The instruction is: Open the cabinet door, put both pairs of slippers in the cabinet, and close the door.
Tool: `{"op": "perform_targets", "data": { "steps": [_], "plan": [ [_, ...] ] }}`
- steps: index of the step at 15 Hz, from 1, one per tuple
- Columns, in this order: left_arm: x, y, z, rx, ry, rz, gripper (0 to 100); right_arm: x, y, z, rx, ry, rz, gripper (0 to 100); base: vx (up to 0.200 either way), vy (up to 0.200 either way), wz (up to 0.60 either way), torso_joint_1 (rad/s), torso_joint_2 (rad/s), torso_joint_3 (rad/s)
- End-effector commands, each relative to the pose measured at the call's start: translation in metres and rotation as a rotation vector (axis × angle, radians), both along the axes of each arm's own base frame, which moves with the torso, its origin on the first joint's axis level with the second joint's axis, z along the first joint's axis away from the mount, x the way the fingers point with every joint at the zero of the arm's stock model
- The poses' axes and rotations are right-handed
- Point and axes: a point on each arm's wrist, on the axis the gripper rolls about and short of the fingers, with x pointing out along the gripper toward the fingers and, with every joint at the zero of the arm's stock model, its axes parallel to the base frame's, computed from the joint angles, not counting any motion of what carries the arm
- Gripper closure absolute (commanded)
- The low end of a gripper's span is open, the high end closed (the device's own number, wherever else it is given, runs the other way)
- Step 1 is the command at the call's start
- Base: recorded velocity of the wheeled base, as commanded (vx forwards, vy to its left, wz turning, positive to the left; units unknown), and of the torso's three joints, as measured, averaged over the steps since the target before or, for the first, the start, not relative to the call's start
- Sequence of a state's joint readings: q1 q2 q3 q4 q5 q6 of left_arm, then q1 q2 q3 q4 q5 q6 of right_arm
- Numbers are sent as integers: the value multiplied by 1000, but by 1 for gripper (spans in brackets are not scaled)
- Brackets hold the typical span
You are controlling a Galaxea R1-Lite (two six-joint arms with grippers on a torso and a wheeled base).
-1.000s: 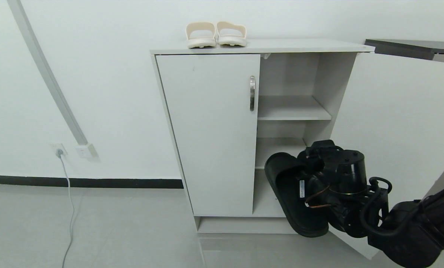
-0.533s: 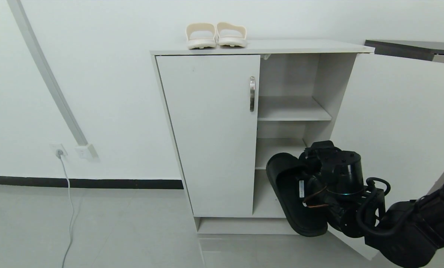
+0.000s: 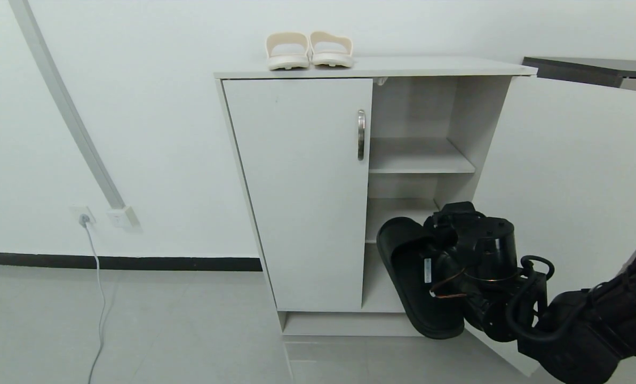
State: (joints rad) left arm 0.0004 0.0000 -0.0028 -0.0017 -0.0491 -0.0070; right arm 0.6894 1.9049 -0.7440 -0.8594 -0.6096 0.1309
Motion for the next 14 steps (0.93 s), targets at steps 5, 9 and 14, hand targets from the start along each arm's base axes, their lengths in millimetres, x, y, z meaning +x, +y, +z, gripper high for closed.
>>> {"op": "perform_targets", "data": {
  "steps": [5,9,14],
  "plan": [
    [0,0,0,-7,0,7,100,3,42,11,79,-48,-27,100,0,0,0,0,0,0],
    [0,0,0,-7,2,7,100,-1,54,13,89,4,-71,100,0,-50,0,1,-1,1],
    [0,0,0,-8,0,7,100,2,54,3,71,22,-78,100,0,-200,0,3,4,1]
  ]
}}
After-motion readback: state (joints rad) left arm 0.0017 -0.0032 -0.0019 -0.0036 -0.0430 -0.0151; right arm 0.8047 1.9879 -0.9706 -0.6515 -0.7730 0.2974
